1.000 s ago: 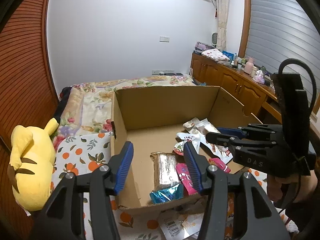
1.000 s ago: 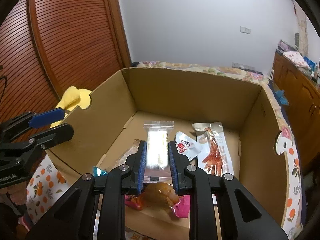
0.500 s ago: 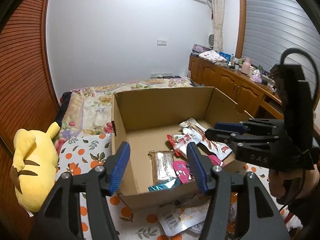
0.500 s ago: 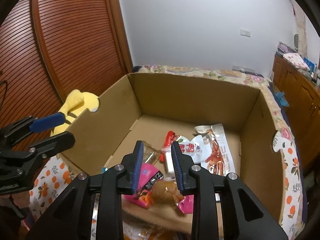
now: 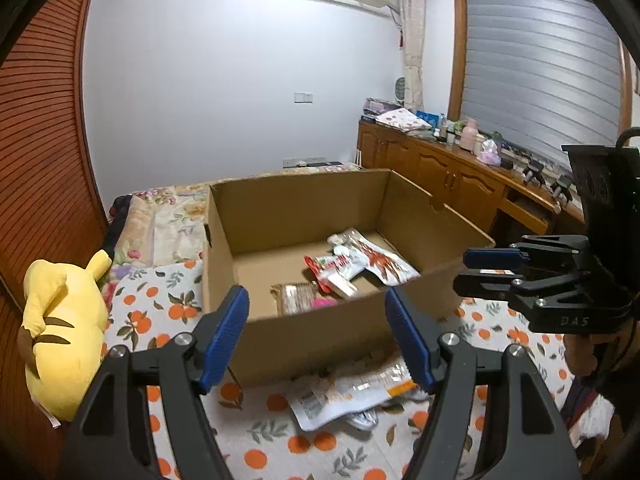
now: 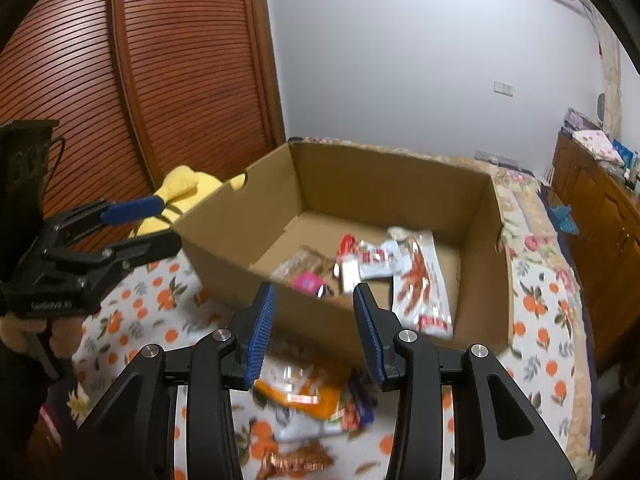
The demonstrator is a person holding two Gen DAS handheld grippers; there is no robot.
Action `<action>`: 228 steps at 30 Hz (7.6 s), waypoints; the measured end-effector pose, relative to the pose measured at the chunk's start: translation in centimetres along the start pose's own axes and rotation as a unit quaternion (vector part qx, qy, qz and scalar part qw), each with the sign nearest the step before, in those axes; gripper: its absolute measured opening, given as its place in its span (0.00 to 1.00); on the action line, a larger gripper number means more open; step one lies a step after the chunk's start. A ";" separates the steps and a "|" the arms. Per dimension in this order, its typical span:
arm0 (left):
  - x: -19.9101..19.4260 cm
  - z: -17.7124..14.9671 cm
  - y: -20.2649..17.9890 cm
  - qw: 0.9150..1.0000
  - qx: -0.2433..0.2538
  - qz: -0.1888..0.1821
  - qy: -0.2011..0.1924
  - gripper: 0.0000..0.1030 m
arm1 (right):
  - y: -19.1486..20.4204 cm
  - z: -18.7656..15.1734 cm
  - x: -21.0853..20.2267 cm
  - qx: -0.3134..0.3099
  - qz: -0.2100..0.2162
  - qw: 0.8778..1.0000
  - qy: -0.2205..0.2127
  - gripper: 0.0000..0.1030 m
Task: Organize snacks
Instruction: 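Move both open grippers back to the remaining packets beside the box, then grasp the orange-and-white packet with the left gripper while the right grasps the duck-gizzard pouch, then lift the orange-and-white packet and duck-gizzard pouch over the box with both grippers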
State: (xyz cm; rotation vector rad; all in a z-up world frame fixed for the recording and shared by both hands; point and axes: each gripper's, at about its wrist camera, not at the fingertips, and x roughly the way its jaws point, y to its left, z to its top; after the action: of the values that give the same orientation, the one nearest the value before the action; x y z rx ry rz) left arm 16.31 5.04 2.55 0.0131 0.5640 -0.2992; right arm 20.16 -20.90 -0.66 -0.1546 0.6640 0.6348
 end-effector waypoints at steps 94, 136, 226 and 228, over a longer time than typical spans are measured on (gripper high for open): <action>9.1 -5.2 -6.0 0.980 0.140 -0.028 0.137 0.31 | -1.3 -8.1 5.7 0.055 -0.004 0.994 0.091 0.56; 4.4 -5.0 -4.2 0.992 0.083 -0.057 0.081 0.21 | 0.1 -8.0 8.0 0.031 0.028 0.993 0.107 0.02; 6.3 3.9 1.2 0.999 0.020 0.014 0.029 0.22 | -1.2 5.6 -0.4 -0.117 -0.129 0.985 -0.010 0.00; 6.9 3.9 1.1 0.999 0.021 0.017 0.033 0.22 | -1.4 5.4 0.5 -0.115 -0.130 0.985 -0.003 0.00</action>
State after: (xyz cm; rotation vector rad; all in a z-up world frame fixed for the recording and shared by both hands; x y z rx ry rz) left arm 24.17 3.82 2.11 0.0725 0.6223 -0.2775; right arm 24.13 -20.00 3.18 -0.4478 0.5515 0.4573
